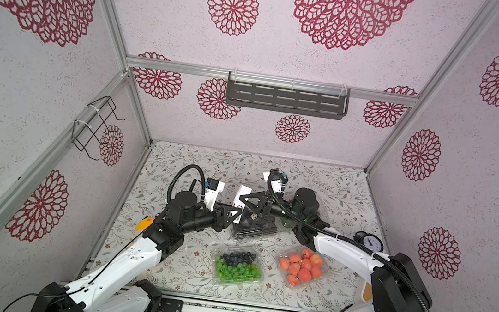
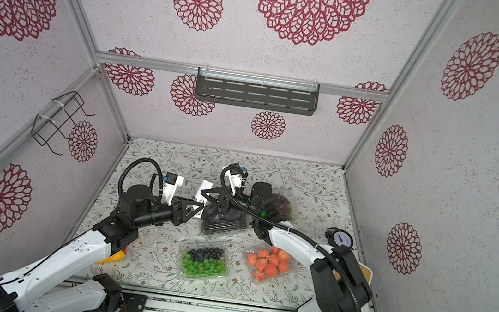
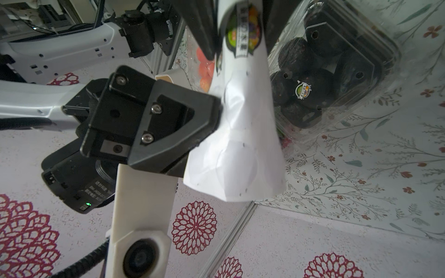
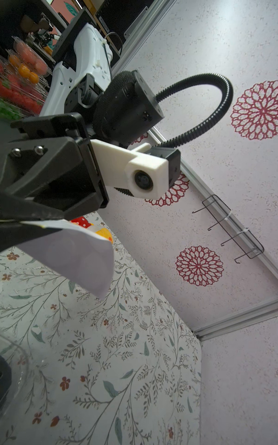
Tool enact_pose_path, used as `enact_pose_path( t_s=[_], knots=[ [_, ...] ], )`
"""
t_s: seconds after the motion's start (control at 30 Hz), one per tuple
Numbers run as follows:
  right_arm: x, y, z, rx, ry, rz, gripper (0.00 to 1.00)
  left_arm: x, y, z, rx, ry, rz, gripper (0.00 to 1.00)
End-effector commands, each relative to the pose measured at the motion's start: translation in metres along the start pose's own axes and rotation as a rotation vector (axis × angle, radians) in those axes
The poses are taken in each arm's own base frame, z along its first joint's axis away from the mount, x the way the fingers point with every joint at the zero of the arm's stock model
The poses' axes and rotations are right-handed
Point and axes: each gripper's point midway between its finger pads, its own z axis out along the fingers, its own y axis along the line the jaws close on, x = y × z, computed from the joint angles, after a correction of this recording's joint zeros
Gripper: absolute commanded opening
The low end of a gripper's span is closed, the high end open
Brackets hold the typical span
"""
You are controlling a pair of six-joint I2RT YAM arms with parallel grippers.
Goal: Label fruit boxes
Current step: Pick up the label sticker from the center of the board.
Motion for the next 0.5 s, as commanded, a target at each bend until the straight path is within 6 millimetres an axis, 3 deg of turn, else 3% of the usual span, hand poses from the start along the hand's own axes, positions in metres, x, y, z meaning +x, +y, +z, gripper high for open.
enact_pose_path(
  t_s=[0.0,0.13,0.2,0.47],
  knots=[
    [-0.013,0.024,-0.01,-0.027,-0.011,-0.118,0.0,0.0,-0.005,-0.003,0.013,-0.007,0.057,0.59],
    [-0.01,0.034,-0.034,-0.008,0.027,-0.197,0.0,-0.01,-0.01,-0.014,0.059,-0.07,0.098,0.81],
    [-0.007,0.051,-0.047,-0.066,0.042,-0.228,0.0,-0.019,-0.017,-0.021,0.115,-0.108,0.121,0.9],
    [0.001,0.13,-0.09,-0.281,0.031,-0.382,0.0,-0.027,-0.093,-0.041,0.537,-0.147,0.284,0.95]
  ],
)
